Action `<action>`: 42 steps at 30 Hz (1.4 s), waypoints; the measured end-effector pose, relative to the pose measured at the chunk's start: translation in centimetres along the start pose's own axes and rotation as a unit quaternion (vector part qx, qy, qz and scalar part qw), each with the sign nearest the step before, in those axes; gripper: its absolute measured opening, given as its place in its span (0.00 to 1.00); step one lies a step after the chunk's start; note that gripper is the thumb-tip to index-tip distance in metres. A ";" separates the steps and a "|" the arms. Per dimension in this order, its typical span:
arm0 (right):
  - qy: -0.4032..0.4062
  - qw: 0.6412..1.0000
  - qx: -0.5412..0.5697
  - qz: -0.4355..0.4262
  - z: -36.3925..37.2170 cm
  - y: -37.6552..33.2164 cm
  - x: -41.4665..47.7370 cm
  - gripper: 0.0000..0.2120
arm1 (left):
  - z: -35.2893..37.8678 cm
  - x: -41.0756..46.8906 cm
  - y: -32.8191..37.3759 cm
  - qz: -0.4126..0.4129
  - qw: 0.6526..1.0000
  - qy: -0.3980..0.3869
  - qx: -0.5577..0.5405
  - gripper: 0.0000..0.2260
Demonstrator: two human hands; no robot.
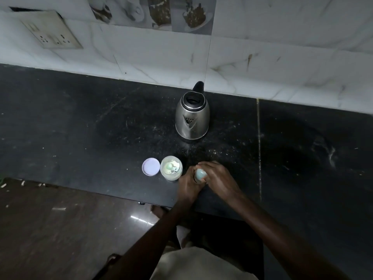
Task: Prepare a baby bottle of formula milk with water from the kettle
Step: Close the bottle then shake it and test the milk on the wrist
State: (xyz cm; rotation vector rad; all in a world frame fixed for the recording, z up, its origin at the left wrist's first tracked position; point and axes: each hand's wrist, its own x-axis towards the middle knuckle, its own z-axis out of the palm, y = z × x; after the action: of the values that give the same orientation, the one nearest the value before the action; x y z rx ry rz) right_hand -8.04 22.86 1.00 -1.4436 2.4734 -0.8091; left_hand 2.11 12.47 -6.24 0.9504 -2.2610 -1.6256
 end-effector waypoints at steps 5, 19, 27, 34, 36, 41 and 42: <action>-0.074 0.996 -0.011 0.043 0.6 -0.3 -1.0 0.36 | -0.3 -0.5 0.2 0.021 1.000 -0.005 0.006 0.18; -0.154 0.914 0.321 0.195 -7.8 2.0 -3.0 0.59 | -3.9 1.6 9.2 0.012 0.982 -0.185 0.039 0.32; -0.068 0.880 0.402 0.244 -8.4 -0.1 -2.3 0.55 | -4.3 1.7 11.6 -0.065 0.966 -0.228 -0.103 0.21; -0.021 0.856 0.439 0.271 -6.3 -2.1 -2.2 0.47 | -4.1 -0.6 12.1 -0.212 0.916 -0.210 -0.267 0.25; -0.051 0.869 0.424 0.249 -6.7 -2.6 -2.0 0.47 | -3.9 -1.0 12.1 -0.220 0.915 -0.174 -0.291 0.27; 0.002 0.942 0.286 0.175 -10.7 -2.8 -0.2 0.49 | -3.4 -0.8 12.1 -0.294 0.890 -0.082 -0.338 0.28; 0.072 0.939 0.280 0.187 -11.4 -2.9 0.1 0.49 | -3.5 -0.8 11.9 -0.309 0.881 -0.065 -0.351 0.27</action>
State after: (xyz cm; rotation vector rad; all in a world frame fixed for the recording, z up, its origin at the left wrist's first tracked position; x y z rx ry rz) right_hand -10.41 25.85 12.08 -0.7150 2.2272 -1.4101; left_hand -0.05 12.45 6.03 1.4286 -1.2337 -2.5599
